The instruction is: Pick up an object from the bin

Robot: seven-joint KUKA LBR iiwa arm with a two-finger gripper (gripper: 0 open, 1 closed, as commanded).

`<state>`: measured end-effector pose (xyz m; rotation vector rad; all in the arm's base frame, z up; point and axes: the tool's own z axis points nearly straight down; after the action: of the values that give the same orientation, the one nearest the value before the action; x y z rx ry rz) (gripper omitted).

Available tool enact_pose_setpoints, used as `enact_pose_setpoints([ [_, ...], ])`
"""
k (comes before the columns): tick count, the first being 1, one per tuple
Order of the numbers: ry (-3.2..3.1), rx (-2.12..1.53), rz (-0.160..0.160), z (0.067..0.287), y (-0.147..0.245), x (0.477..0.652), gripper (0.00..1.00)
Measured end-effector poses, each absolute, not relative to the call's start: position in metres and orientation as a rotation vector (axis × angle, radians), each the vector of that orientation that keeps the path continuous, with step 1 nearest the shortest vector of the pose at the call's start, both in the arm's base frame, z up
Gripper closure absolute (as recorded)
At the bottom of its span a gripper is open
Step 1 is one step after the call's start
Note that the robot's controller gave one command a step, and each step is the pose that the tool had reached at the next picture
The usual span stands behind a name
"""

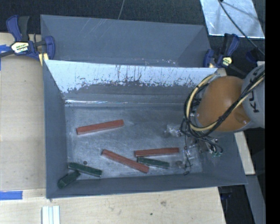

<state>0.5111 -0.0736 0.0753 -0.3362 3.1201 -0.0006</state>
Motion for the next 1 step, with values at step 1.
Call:
enact_pose_setpoints([
  [1, 3.124, -0.304, -0.001, 0.079, -0.0514, 0.4984, 1.0],
])
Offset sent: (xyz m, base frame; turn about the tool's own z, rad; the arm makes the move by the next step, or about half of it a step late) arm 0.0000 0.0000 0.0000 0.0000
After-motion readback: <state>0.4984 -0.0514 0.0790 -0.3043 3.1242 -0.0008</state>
